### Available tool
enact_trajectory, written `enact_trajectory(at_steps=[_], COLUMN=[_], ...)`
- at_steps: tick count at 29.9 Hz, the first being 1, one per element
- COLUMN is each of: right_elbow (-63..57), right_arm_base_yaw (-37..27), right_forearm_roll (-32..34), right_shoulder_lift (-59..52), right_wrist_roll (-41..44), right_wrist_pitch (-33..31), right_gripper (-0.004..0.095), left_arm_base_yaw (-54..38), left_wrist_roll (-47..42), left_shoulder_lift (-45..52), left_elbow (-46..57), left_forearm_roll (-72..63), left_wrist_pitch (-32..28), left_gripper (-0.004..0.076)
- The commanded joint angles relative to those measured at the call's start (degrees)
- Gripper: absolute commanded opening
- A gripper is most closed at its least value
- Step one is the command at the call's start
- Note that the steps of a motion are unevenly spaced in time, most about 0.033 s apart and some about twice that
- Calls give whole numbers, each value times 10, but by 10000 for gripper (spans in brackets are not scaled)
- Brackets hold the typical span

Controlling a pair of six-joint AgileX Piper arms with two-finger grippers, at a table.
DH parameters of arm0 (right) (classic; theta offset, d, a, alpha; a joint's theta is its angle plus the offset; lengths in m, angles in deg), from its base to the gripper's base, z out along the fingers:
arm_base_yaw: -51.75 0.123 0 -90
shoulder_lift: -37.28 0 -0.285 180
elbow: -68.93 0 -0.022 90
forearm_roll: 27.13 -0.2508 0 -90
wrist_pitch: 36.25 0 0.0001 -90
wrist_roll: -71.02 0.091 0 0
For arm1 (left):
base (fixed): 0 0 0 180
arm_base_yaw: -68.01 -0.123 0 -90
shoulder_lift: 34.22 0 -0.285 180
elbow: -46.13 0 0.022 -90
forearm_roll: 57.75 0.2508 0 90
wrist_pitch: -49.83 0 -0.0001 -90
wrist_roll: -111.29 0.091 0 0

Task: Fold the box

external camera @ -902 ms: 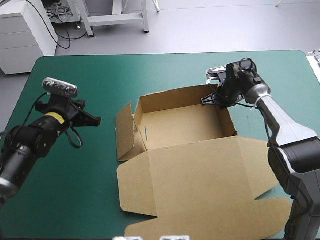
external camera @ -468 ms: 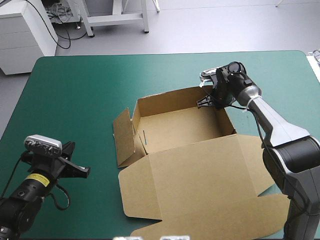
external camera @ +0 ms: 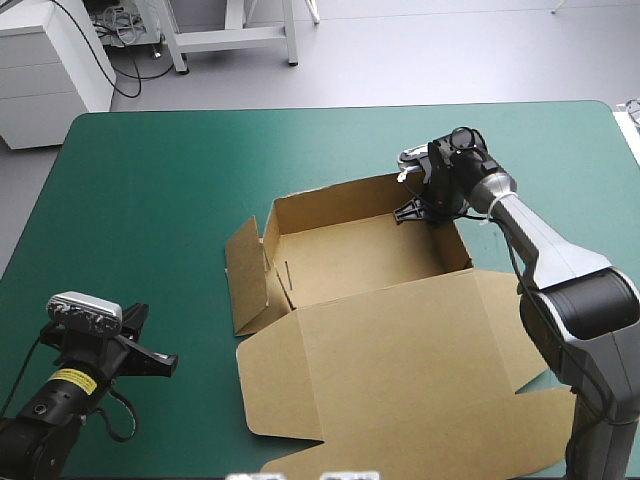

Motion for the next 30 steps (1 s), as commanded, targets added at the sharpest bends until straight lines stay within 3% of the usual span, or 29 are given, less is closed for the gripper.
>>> enact_trajectory(at_steps=[1, 4, 15, 23, 30], right_elbow=[44, 84, 131, 130, 129], right_arm_base_yaw=[4, 4, 4, 4, 4], right_forearm_roll=[-4, 2, -7, -6, 17], right_shoulder_lift=[-30, -30, -105, -208, -231], right_wrist_roll=[-11, -15, -10, -6, -4], right_wrist_pitch=[-37, -69, -70, -70, -70], right_gripper=[269, 287, 473, 476, 475], left_arm_base_yaw=[-2, -2, -2, -2, -2], left_wrist_roll=[1, 1, 1, 1, 1], left_shoulder_lift=[-1, -1, -1, -1, -1], left_elbow=[-16, -16, -16, -16, -16], left_forearm_roll=[-1, 3, 13, 13, 13], left_wrist_pitch=[-33, -17, 7, 9, 8], left_gripper=[13, 13, 9, 9, 9])
